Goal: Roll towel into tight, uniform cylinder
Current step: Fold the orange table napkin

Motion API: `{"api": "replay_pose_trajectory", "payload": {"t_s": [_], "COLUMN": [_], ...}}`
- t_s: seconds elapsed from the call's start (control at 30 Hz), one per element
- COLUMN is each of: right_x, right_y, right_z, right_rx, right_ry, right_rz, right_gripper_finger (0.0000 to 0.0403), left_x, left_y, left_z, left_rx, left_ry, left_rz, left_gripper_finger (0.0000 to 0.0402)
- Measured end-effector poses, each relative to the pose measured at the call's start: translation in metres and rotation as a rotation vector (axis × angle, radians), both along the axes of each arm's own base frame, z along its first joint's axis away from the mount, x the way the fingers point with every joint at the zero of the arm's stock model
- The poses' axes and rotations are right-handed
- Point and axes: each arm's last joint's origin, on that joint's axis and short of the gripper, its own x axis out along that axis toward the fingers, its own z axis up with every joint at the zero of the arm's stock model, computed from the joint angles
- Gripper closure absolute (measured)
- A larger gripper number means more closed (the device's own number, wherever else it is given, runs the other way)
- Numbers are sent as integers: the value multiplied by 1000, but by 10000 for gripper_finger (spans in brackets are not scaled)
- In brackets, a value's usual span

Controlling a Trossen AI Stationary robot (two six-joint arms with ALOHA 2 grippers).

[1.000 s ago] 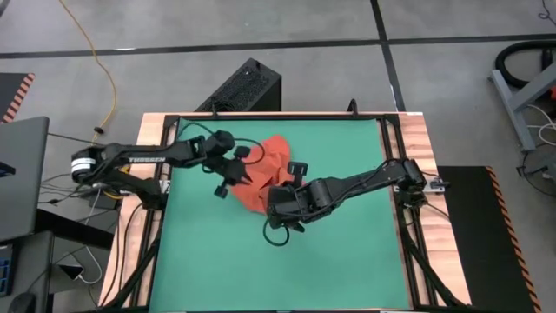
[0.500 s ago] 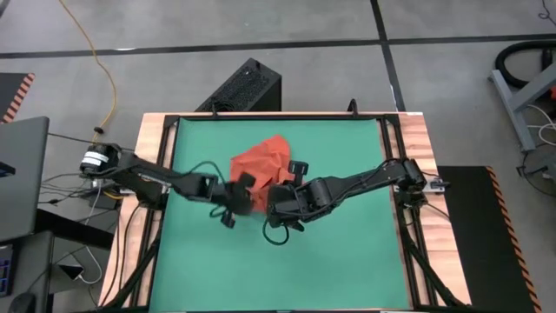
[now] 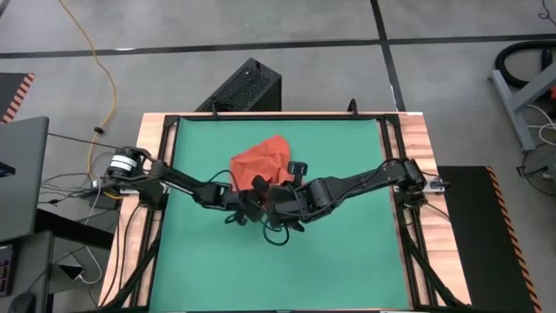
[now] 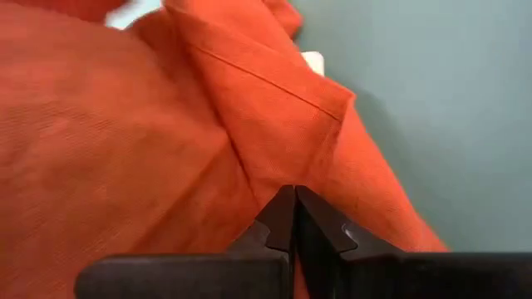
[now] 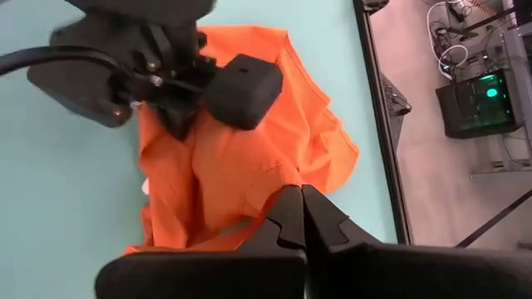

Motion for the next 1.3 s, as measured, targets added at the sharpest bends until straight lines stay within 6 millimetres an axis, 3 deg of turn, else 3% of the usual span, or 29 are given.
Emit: {"api": "replay_pose_trajectory", "payload": {"t_s": [0.13,0.27,0.43,0.6,0.7,0.9,1.17,1.3], "right_x": [-1,-1,-1,-1,-1,-1,-1,0], "right_y": [1,1,-1,-1,-1,-1,1,1], "right_z": [0,0,0,0,0,0,0,0], "right_rx": [-4,-4,-6,-6,-6,-5,20,27], "right_ry": [9,9,8,9,10,9,9,1], "right_rz": [3,3,-3,-3,-3,-3,10,1], "right_gripper_finger": [400,400,400,400,400,400,400,400], "left_x": [-12,-25,-47,-84,-102,-97,-92,-87], "left_y": [-15,-29,-52,-69,-78,-94,-91,-93], "left_z": [9,23,50,77,84,72,45,37], "left_rx": [-58,-245,-401,-339,-330,-315,-52,-26], "left_ry": [202,322,277,139,46,-126,60,112], "left_rz": [67,139,225,377,339,39,-129,-193], "left_gripper_finger": [401,401,401,401,401,398,336,296]}}
